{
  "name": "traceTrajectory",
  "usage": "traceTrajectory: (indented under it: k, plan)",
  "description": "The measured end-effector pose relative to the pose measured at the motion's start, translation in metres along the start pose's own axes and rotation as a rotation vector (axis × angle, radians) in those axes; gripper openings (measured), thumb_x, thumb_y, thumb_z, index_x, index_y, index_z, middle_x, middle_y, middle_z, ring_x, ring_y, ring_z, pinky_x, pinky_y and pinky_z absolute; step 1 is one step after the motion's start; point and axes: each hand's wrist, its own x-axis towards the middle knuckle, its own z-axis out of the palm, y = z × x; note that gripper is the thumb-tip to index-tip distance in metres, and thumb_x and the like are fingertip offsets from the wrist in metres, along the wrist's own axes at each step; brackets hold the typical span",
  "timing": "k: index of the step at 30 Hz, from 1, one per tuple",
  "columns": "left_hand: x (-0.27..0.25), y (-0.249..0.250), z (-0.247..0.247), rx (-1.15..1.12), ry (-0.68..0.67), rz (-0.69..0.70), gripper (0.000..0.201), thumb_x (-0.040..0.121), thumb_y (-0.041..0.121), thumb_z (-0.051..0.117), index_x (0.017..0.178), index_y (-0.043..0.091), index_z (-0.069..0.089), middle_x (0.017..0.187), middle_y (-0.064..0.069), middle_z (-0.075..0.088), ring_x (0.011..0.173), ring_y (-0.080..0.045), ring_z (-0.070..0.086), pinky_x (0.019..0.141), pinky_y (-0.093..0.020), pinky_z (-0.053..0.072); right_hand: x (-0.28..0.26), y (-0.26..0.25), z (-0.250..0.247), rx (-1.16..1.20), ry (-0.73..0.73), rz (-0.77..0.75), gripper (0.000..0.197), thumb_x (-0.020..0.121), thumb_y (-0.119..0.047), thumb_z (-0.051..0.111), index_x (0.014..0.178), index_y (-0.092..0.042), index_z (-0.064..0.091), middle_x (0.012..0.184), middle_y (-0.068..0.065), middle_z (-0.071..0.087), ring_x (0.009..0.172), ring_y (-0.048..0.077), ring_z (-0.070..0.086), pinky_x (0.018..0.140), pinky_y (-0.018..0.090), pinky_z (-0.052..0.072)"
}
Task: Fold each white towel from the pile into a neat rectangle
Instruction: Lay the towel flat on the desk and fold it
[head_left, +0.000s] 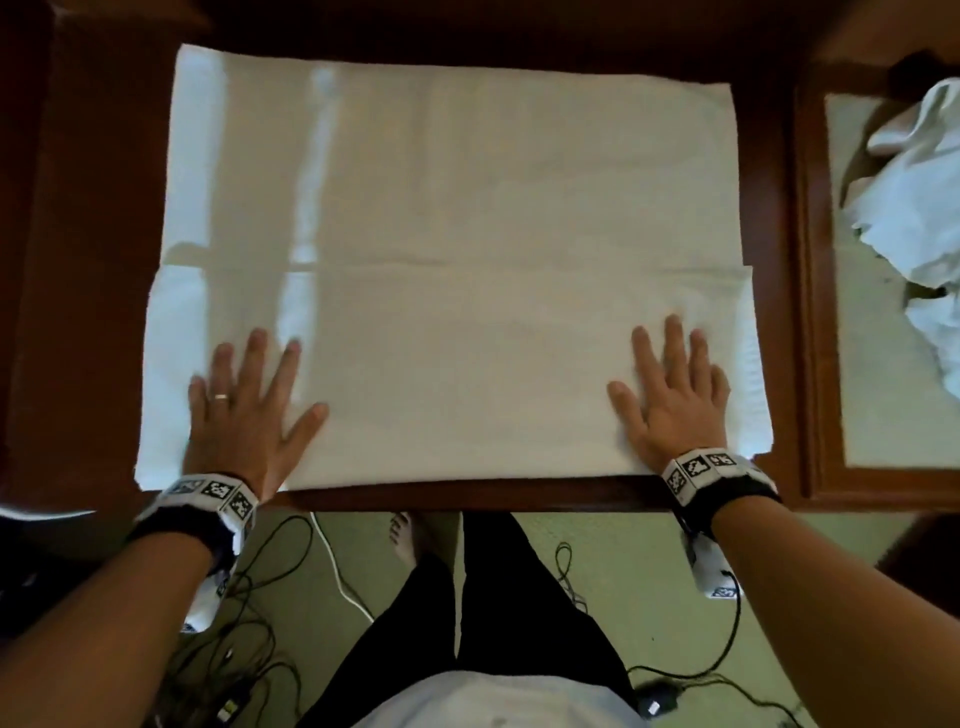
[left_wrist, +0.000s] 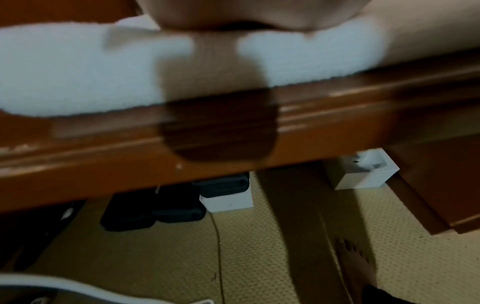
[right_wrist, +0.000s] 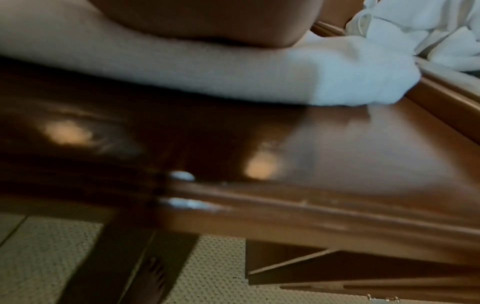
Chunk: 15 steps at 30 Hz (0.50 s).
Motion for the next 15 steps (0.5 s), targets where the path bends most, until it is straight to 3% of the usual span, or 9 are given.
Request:
traceTrajectory:
  k: [3, 7, 10, 12, 15]
  plan:
    - [-0.014, -0.007, 0.018, 0.005, 0.018, -0.009, 0.081, 0.09, 0.077, 0.009, 0.157, 0.037, -0.014, 0.166, -0.001, -0.02, 0.153, -0.039, -0.006, 0.118, -0.063, 0.008, -0.009, 0.007, 0.01, -0.029, -0.004, -0.005, 0.072, 0.092, -0.07, 0.012, 0.155, -0.043, -0.008, 0.163, -0.006, -0.024, 0.151, 0.026, -0.017, 0.121, 0.054, 0.003]
    - [-0.015, 0.014, 0.01, -0.06, 0.059, -0.017, 0.085, 0.089, 0.075, 0.019, 0.16, 0.032, 0.003, 0.168, -0.007, -0.005, 0.153, -0.04, 0.002, 0.118, -0.065, 0.011, -0.008, -0.028, 0.004, 0.05, 0.099, 0.002, 0.075, 0.092, -0.065, 0.02, 0.158, -0.031, 0.008, 0.166, 0.006, -0.009, 0.152, 0.031, -0.004, 0.118, 0.057, 0.013]
    - [-0.014, 0.047, 0.01, -0.022, 0.071, 0.151, 0.085, 0.087, 0.075, 0.025, 0.16, 0.032, 0.016, 0.169, -0.007, 0.005, 0.152, -0.04, 0.006, 0.117, -0.065, 0.013, -0.016, -0.091, 0.01, 0.041, 0.196, -0.25, 0.071, 0.094, -0.059, 0.032, 0.155, -0.023, 0.028, 0.165, 0.013, 0.012, 0.151, 0.036, 0.014, 0.113, 0.053, 0.024]
    - [-0.013, 0.063, 0.017, 0.016, 0.065, 0.18, 0.085, 0.086, 0.078, 0.023, 0.159, 0.036, 0.015, 0.169, -0.003, 0.003, 0.152, -0.041, 0.005, 0.116, -0.068, 0.012, -0.026, -0.128, 0.025, -0.033, 0.12, -0.434, 0.07, 0.095, -0.061, 0.032, 0.156, -0.028, 0.025, 0.166, 0.01, 0.008, 0.152, 0.034, 0.009, 0.114, 0.056, 0.021]
    - [-0.012, 0.064, 0.026, 0.016, 0.089, 0.128, 0.087, 0.084, 0.081, 0.023, 0.159, 0.038, 0.013, 0.169, 0.0, 0.001, 0.152, -0.042, 0.004, 0.114, -0.068, 0.01, -0.028, -0.124, 0.034, -0.134, 0.012, -0.486, 0.07, 0.096, -0.068, 0.023, 0.157, -0.037, 0.011, 0.167, 0.003, -0.004, 0.153, 0.029, -0.004, 0.117, 0.057, 0.014]
